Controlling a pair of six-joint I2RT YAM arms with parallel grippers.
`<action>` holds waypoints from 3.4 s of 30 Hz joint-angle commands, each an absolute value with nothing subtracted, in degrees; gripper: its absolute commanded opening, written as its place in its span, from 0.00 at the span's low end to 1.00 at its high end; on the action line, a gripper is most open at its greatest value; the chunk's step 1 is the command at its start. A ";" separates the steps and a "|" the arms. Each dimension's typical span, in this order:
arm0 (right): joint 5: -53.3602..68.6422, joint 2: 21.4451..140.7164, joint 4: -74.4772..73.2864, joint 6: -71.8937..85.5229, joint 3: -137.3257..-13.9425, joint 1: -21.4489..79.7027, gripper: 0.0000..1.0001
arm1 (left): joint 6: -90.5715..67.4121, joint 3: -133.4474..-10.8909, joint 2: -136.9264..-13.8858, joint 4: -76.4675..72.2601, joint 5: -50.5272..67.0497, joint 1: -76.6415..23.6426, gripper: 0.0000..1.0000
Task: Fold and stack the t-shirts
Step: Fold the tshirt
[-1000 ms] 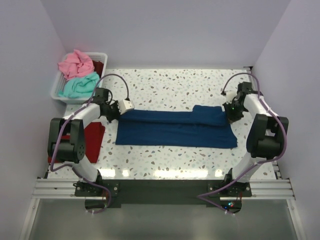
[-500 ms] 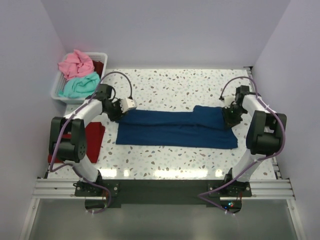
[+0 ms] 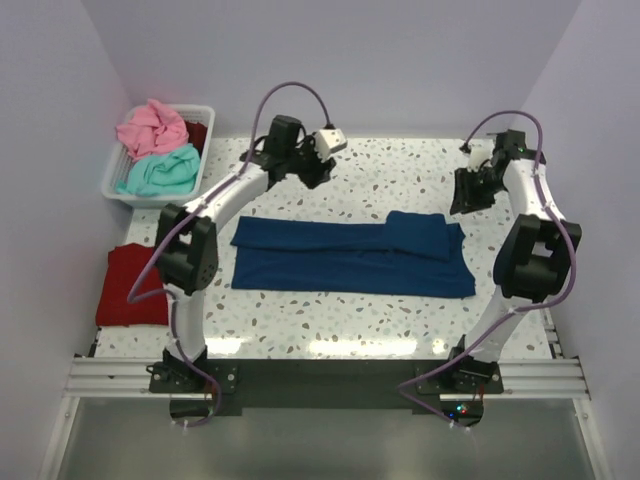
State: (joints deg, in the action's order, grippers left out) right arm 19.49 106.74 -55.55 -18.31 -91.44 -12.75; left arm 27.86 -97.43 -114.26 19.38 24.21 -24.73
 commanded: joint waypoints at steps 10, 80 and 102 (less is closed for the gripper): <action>22.77 121.81 -46.68 -5.98 -99.49 -11.69 0.44 | -2.19 -117.86 -137.89 4.23 24.79 -36.47 0.54; 24.70 90.45 -51.76 -18.81 -73.92 -8.61 0.00 | -5.01 -82.71 -115.76 -11.77 23.11 -47.02 0.00; 20.31 76.91 -56.42 -26.01 -61.09 -8.61 0.00 | -6.94 -73.38 -109.69 -9.76 26.36 -52.82 0.00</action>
State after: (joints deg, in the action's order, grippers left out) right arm 21.98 79.61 -54.92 -23.90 -61.56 -8.64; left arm -5.43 -72.42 -112.81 -9.78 24.08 -52.53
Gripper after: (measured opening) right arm 0.018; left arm 0.018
